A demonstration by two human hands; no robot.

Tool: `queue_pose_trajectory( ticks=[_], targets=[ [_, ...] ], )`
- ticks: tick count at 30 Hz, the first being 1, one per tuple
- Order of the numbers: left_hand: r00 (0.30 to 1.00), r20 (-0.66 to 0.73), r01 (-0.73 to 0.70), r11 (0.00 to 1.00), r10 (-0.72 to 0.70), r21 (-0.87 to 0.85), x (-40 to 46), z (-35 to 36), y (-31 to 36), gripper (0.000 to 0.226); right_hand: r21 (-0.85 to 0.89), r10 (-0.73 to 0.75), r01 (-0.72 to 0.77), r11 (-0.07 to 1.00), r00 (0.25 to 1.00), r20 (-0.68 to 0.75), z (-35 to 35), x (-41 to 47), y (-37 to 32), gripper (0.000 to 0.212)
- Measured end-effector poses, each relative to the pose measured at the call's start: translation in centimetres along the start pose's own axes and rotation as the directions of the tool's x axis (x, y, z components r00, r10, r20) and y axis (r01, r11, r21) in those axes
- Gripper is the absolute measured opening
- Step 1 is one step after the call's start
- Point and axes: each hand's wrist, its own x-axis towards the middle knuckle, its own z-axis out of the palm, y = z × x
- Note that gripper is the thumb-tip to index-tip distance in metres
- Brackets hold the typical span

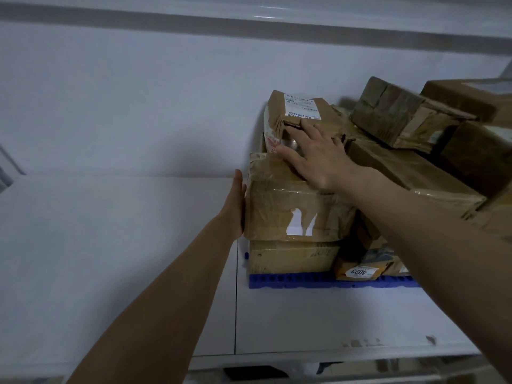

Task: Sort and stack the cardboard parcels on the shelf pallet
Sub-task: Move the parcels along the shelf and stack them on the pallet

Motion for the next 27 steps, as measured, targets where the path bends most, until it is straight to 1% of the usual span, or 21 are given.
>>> queue_pose_trajectory(
  ticks=[1,4,7,11,13,14,15,16,17,18,19,20,21,22,23,24,25,26,27],
  targets=[
    [1.0,-0.017,0.006,1.0,-0.006,0.006,-0.4,-0.2,-0.4,0.084,0.003,-0.011,0.011,1.0,1.0,-0.011,0.0,-0.2,0.0,0.068],
    [0.999,-0.019,-0.03,0.998,0.032,0.059,-1.3,0.0,-1.8,0.073,0.003,-0.031,0.031,1.0,0.999,-0.028,0.4,-1.1,-0.1,0.067],
    [1.0,-0.023,-0.018,1.0,0.019,0.025,-1.8,0.9,-2.1,0.072,-0.02,-0.025,0.024,1.0,0.998,-0.053,0.6,-1.5,-0.3,0.065],
    [0.995,-0.098,-0.03,0.998,0.035,0.047,-2.2,1.2,-1.9,0.074,0.019,-0.042,0.044,0.999,0.992,-0.119,0.2,-1.9,-0.4,0.061],
    [0.989,-0.141,-0.026,0.998,0.034,0.063,-2.7,1.2,-1.7,0.08,-0.011,-0.084,0.083,0.996,0.979,-0.186,0.2,-2.5,-0.6,0.06],
    [0.983,-0.179,-0.037,0.996,0.051,0.082,-3.1,1.2,-1.5,0.082,-0.054,-0.127,0.118,0.992,0.967,-0.22,0.3,-3.0,-0.7,0.06],
    [0.965,-0.242,-0.071,0.989,0.101,0.132,-3.5,1.5,-1.2,0.082,-0.103,-0.183,0.162,0.981,0.952,-0.247,0.5,-3.7,-0.9,0.059],
    [0.928,-0.319,-0.13,0.969,0.194,0.21,-4.0,1.9,-0.9,0.079,-0.145,-0.243,0.211,0.967,0.933,-0.266,0.6,-4.5,-1.0,0.058],
    [0.868,-0.376,-0.209,0.925,0.325,0.317,-4.6,2.4,-0.6,0.075,-0.176,-0.3,0.259,0.95,0.913,-0.278,0.8,-5.5,-1.1,0.057],
    [0.79,-0.379,-0.299,0.842,0.482,0.449,-5.4,3.1,-0.4,0.071,-0.198,-0.35,0.302,0.932,0.893,-0.284,1.1,-6.6,-1.0,0.055],
    [0.688,-0.319,-0.384,0.7,0.652,0.603,-6.4,3.9,-0.1,0.066,-0.213,-0.391,0.34,0.916,0.875,-0.286,1.4,-7.8,-0.8,0.053],
    [0.555,-0.196,-0.446,0.488,0.808,0.751,-7.5,4.6,0.2,0.064,-0.224,-0.425,0.371,0.901,0.858,-0.287,1.7,-9.1,-0.5,0.051],
    [0.42,-0.017,-0.475,0.236,0.907,0.848,-8.4,5.4,0.4,0.064,-0.237,-0.454,0.396,0.887,0.844,-0.287,1.9,-10.2,0.0,0.048],
    [0.303,0.205,-0.488,-0.033,0.931,0.872,-9.2,6.2,0.4,0.063,-0.252,-0.477,0.414,0.874,0.829,-0.291,1.9,-11.3,0.7,0.046],
    [0.209,0.438,-0.483,-0.297,0.874,0.824,-9.9,7.0,0.0,0.063,-0.269,-0.497,0.427,0.863,0.811,-0.308,1.6,-12.1,1.6,0.045],
    [0.151,0.637,-0.47,-0.512,0.756,0.719,-10.3,7.9,-0.7,0.064,-0.287,-0.513,0.432,0.855,0.788,-0.34,1.2,-12.8,2.6,0.045],
    [0.125,0.785,-0.45,-0.67,0.607,0.59,-10.4,8.7,-1.7,0.065,-0.305,-0.522,0.429,0.85,0.762,-0.383,0.7,-13.5,3.7,0.046],
    [0.113,0.887,-0.415,-0.79,0.448,0.452,-10.4,9.5,-2.9,0.068,-0.323,-0.522,0.414,0.851,0.737,-0.43,0.4,-14.3,5.1,0.049],
    [0.103,0.945,-0.362,-0.874,0.309,0.325,-10.3,10.3,-4.1,0.07,-0.347,-0.515,0.386,0.854,0.717,-0.469,0.2,-15.4,6.7,0.053]
  ],
)
